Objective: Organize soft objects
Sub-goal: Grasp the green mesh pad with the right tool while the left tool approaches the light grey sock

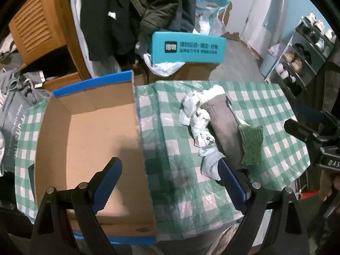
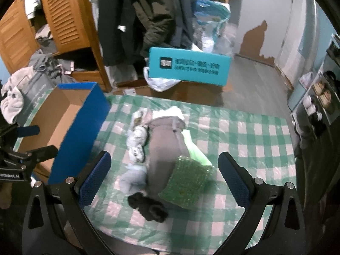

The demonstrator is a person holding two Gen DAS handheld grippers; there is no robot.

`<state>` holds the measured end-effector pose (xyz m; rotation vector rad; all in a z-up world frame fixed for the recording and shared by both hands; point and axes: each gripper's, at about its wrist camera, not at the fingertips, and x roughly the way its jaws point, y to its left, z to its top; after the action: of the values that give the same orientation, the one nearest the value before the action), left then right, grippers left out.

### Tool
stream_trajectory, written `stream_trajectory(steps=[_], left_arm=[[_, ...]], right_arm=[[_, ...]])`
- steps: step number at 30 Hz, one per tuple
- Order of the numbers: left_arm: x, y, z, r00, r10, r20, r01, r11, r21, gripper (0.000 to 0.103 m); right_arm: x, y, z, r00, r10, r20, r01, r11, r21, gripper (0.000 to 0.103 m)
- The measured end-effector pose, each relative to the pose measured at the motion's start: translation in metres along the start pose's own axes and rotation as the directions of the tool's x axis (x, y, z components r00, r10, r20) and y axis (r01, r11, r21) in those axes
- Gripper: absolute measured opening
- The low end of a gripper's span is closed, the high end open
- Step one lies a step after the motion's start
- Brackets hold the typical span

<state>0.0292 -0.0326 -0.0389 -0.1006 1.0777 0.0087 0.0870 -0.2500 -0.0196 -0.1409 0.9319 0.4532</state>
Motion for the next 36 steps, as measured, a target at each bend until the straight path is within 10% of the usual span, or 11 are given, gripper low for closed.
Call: stream_trajectory(steps=[36], left_arm=[[0.118,-0.055,0.011,0.972,-0.055,-0.227,0.058,0.998,0.008,0.093]], right_arm=[[0.114,-0.093,-0.051,0.968,0.07,-0.242,-0.014,0.973,0.228,0.09]])
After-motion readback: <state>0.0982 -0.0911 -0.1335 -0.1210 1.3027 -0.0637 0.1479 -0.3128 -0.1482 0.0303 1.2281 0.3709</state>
